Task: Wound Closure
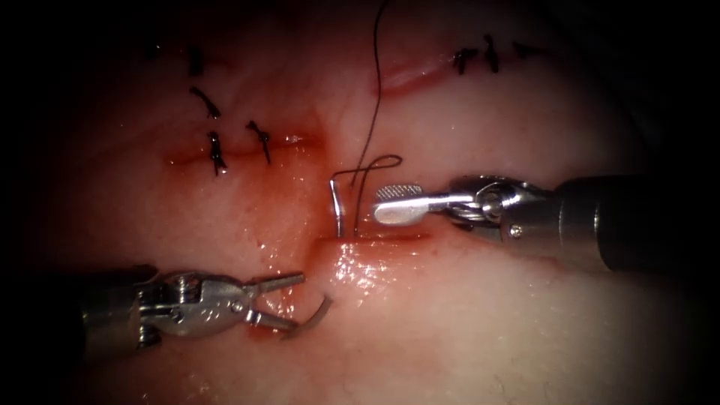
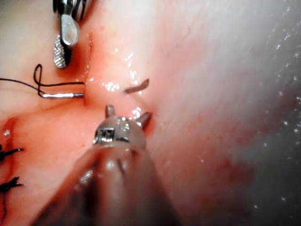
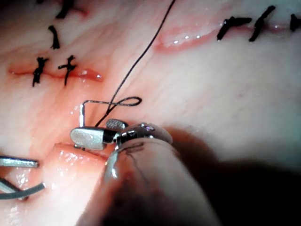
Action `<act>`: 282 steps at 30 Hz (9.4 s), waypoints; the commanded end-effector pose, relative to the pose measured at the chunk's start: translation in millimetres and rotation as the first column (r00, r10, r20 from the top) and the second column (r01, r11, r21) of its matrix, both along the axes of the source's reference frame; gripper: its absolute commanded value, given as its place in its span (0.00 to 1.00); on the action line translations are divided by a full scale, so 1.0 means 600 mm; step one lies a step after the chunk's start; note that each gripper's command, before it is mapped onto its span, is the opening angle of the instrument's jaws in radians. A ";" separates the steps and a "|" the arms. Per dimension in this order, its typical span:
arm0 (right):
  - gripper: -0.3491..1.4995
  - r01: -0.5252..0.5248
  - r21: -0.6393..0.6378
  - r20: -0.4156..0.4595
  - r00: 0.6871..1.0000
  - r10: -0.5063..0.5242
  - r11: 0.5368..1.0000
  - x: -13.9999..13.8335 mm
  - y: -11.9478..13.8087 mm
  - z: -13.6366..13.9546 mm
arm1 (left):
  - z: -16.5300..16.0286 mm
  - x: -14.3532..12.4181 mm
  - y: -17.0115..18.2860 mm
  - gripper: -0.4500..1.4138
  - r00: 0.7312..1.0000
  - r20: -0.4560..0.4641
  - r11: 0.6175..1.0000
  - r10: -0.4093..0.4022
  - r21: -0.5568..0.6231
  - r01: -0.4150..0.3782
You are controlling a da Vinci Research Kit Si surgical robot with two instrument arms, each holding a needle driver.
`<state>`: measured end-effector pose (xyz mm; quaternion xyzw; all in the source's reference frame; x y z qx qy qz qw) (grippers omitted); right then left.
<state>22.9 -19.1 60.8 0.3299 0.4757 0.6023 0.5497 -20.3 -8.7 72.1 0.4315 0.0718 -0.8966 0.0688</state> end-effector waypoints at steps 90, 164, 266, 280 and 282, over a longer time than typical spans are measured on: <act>0.30 0.663 -0.571 0.525 0.748 -0.406 0.484 0.0129 -0.0151 -0.0038 | -0.0444 0.0054 0.0043 0.00 0.802 0.491 0.787 -0.341 0.615 -0.043; 0.00 0.736 -0.586 0.524 0.664 -0.534 0.340 0.0172 -0.0254 -0.0211 | -0.0256 0.0218 0.0189 0.00 0.838 0.215 0.847 -0.502 0.318 0.426; 0.84 0.755 -0.639 0.677 0.643 -0.357 0.148 0.0163 -0.0151 -0.0097 | -0.0174 0.0260 0.0214 0.00 0.858 0.046 0.859 -0.512 0.023 0.511; 0.00 0.797 -0.586 0.686 0.583 -0.435 0.144 0.0148 -0.0180 -0.0104 | -0.0174 0.0258 0.0213 0.00 0.858 0.043 0.859 -0.511 0.022 0.511; 0.00 0.801 -0.582 0.676 0.573 -0.464 0.141 0.0151 -0.0192 -0.0123 | -0.0174 0.0258 0.0213 0.00 0.858 0.043 0.859 -0.512 0.022 0.511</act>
